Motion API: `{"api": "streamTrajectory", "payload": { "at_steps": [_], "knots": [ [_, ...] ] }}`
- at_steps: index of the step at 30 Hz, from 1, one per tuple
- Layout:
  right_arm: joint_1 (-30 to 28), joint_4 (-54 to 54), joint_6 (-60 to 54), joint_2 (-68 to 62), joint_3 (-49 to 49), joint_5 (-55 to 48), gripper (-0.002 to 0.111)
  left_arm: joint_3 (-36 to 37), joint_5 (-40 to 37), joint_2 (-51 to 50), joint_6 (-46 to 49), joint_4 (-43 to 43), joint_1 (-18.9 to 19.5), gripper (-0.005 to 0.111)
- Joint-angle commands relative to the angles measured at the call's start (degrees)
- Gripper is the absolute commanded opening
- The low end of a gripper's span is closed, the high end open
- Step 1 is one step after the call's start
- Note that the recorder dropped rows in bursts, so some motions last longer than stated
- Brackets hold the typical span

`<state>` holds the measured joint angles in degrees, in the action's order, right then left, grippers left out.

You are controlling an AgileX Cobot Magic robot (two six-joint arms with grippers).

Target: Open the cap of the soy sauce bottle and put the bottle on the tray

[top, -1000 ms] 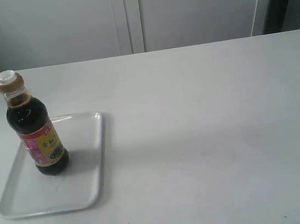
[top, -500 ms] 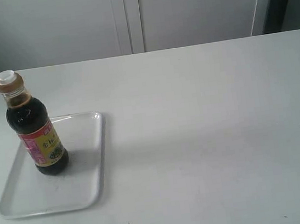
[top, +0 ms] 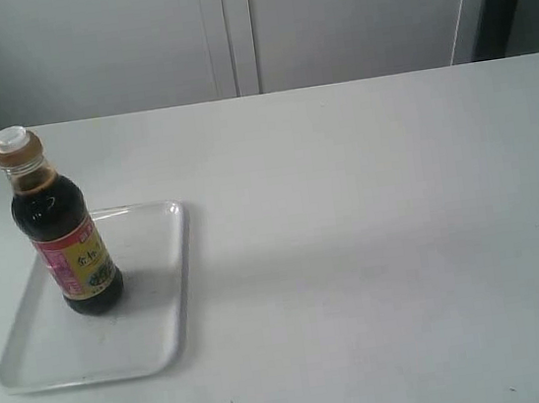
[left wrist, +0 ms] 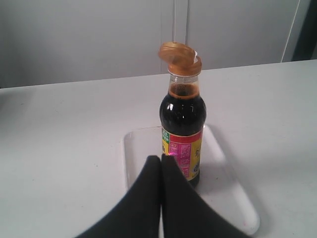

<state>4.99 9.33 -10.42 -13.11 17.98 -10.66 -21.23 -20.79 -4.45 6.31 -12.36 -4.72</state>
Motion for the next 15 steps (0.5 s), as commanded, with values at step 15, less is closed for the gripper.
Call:
{"api": "streamTrajectory", "payload": {
  "at_steps": [15],
  "knots": [
    [-0.4,0.1,0.3,0.3,-0.4,0.5,0.000,2.9,1.6,0.5,-0.3,5.2,0.0,0.000]
  ]
}}
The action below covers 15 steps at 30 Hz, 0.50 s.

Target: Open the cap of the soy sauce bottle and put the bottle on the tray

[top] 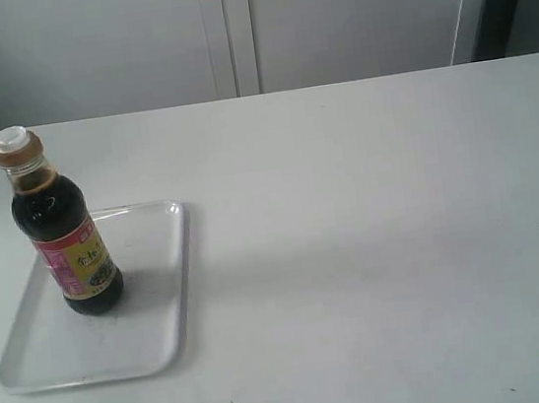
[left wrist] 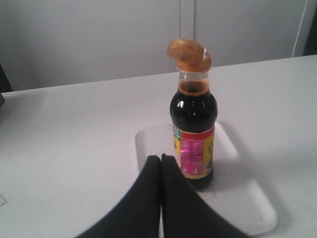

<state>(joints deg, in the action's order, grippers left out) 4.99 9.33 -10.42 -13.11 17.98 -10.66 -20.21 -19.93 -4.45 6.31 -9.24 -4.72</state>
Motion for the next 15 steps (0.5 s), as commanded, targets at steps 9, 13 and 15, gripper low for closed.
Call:
{"api": "streamTrajectory", "payload": {
  "at_steps": [9,13,15],
  "knots": [
    [-0.4,0.1,0.3,0.3,-0.4,0.5,0.000,8.9,3.1,1.6,-3.7,2.0,0.0,0.000],
    [-0.4,0.1,0.3,0.3,-0.4,0.5,0.000,11.5,3.3,4.4,-3.7,2.0,0.0,0.000],
    [-0.4,0.1,0.3,0.3,-0.4,0.5,0.000,12.8,3.8,4.4,-4.1,2.0,0.0,0.000]
  ]
}}
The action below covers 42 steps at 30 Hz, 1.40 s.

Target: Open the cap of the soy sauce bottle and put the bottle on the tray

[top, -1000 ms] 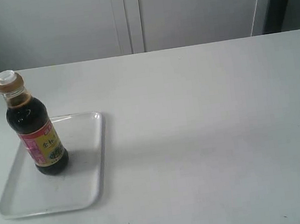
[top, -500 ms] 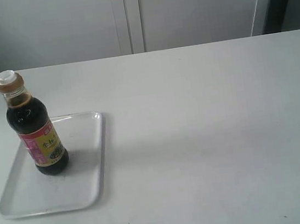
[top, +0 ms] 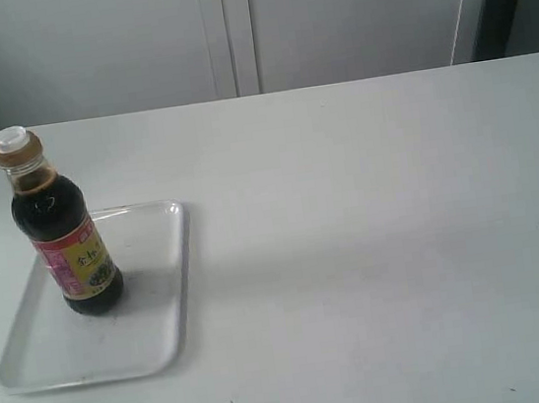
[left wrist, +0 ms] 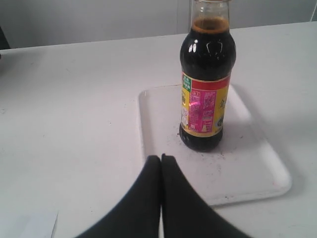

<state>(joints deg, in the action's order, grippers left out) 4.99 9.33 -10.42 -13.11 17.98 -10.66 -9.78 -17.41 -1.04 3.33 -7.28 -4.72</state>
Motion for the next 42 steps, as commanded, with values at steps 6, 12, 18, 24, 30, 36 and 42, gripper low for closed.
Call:
{"api": "streamTrajectory", "payload": {
  "at_steps": [6,12,18,24,30,36,42],
  "knots": [
    [-0.4,0.1,0.3,0.3,-0.4,0.5,0.000,5.0,2.4,1.0,-1.8,0.1,0.0,0.000],
    [-0.4,0.1,0.3,0.3,-0.4,0.5,0.000,7.9,4.2,1.0,-2.4,0.1,0.0,0.000],
    [-0.4,0.1,0.3,0.3,-0.4,0.5,0.000,9.8,4.2,1.0,-4.0,-0.1,0.0,0.000],
    [-0.4,0.1,0.3,0.3,-0.4,0.5,0.000,9.8,4.3,1.0,-4.4,-0.3,0.0,0.000],
    [-0.4,0.2,1.2,0.3,-0.4,0.5,0.000,9.8,4.3,1.0,-4.5,-0.3,0.0,0.000],
    [-0.4,0.2,1.2,0.3,-0.4,0.5,0.000,9.8,4.3,1.0,-4.6,-0.3,0.0,0.000],
    [-0.4,0.2,1.2,0.3,-0.4,0.5,0.000,9.8,4.3,1.0,-4.6,-0.3,0.0,0.000]
  ]
}}
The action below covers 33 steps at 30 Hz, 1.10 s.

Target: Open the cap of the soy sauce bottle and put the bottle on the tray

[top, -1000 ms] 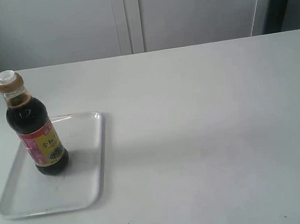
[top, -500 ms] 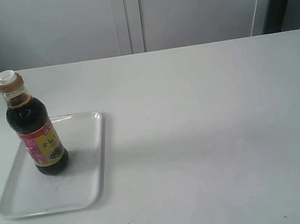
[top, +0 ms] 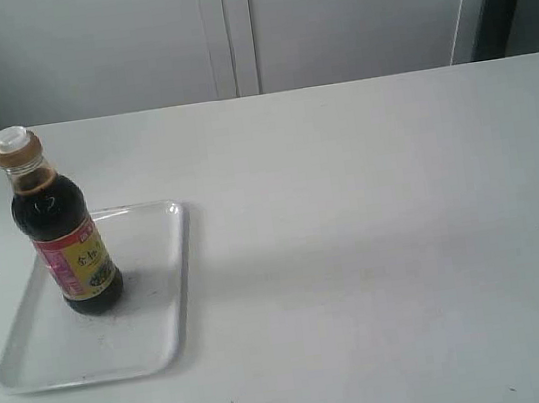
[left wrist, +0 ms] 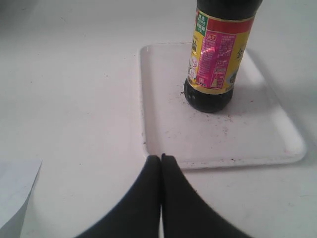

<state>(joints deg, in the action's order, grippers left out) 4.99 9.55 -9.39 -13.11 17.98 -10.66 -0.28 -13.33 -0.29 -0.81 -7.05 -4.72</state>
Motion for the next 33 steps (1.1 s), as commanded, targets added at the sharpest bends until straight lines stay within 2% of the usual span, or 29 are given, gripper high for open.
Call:
{"api": "streamTrajectory", "payload": {
  "at_steps": [1,21,27,33],
  "knots": [
    [-0.4,0.0,0.2,0.3,-0.4,0.5,0.000,0.3,0.2,0.3,-0.5,-0.6,0.0,0.000],
    [-0.4,-0.2,0.2,0.3,-0.4,0.5,0.000,0.3,0.2,0.3,-0.5,-0.6,0.0,0.000],
    [-0.4,-7.7,6.8,0.3,-0.8,0.5,0.000,0.3,0.2,0.3,-0.5,-0.6,0.0,0.000],
    [-0.4,-8.4,7.1,1.4,-4.0,0.5,0.000,0.3,0.2,0.3,-0.5,-0.6,0.0,0.000]
  ]
}}
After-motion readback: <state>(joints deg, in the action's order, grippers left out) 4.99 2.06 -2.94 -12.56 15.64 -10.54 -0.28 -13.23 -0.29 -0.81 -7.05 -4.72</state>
